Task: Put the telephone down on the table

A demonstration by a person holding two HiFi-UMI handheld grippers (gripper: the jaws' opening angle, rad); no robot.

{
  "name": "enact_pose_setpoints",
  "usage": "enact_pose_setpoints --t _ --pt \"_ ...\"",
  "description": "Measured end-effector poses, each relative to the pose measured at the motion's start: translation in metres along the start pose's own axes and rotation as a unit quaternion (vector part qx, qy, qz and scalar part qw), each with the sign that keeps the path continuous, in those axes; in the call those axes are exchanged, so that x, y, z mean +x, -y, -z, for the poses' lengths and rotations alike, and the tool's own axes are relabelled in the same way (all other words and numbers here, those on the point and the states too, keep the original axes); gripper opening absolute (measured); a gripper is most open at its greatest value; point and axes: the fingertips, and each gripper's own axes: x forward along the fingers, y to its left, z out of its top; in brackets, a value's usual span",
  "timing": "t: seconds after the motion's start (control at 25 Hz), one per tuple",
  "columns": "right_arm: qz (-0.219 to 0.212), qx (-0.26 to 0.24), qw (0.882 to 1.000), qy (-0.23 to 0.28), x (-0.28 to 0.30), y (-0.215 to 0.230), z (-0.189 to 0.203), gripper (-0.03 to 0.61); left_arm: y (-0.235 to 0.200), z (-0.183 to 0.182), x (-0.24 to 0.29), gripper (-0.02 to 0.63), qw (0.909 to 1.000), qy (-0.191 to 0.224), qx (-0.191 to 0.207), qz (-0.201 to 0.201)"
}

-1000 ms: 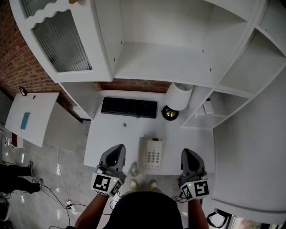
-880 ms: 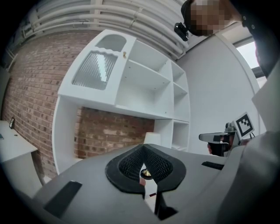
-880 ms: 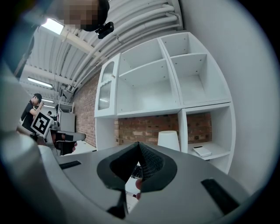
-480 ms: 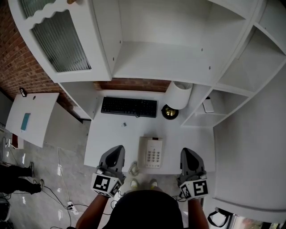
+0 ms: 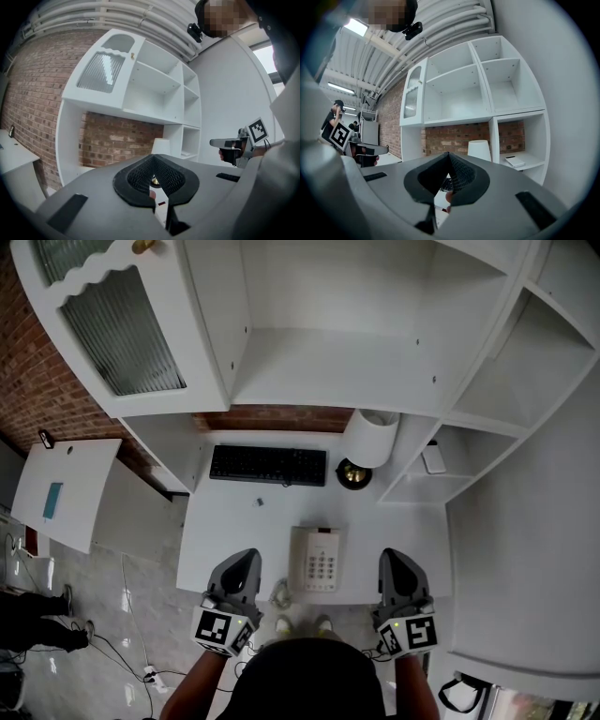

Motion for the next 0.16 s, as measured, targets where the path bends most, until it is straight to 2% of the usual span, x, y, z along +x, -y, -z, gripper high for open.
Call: enact_pose_setpoints --t 0.16 --pt "0.002 0.009 1.000 0.007 0.0000 0.0009 -0.0056 -0.005 0.0070 -0.0052 -0.0011 0.017 1.0000 0.004 0.006 0.007"
